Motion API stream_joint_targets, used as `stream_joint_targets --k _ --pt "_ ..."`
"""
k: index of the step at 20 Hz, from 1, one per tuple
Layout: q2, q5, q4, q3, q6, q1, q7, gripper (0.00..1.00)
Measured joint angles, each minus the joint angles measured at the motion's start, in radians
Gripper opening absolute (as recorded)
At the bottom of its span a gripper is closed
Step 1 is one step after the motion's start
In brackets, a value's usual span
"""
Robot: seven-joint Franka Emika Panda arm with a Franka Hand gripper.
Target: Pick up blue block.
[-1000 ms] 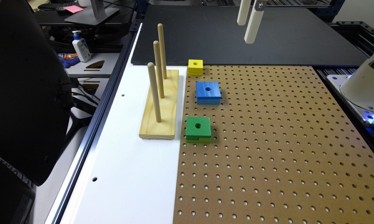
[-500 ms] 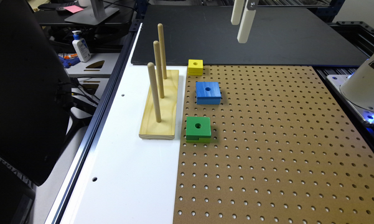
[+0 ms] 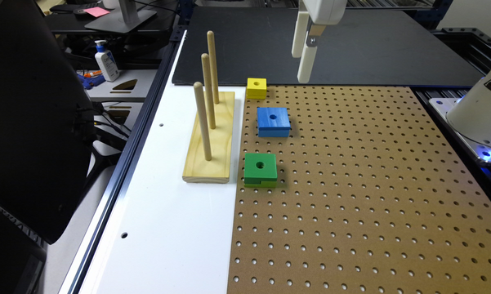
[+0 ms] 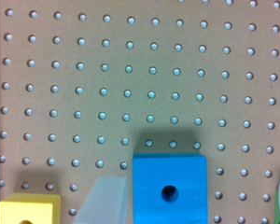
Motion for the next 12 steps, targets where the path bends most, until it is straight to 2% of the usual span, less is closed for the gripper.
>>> stream_joint_targets --k 2,4,7,12 --pt "0.046 -0.0001 0.000 0.000 0.044 0.000 0.000 1.00" --pt "0.071 -0.0002 0.001 0.000 0.068 0.000 0.000 1.00" --pt "0.075 -0.0007 0.004 0.000 0.073 -0.002 -0.001 1.00" --pt "0.076 -0.0026 0.021 0.000 0.073 -0.014 -0.006 1.00"
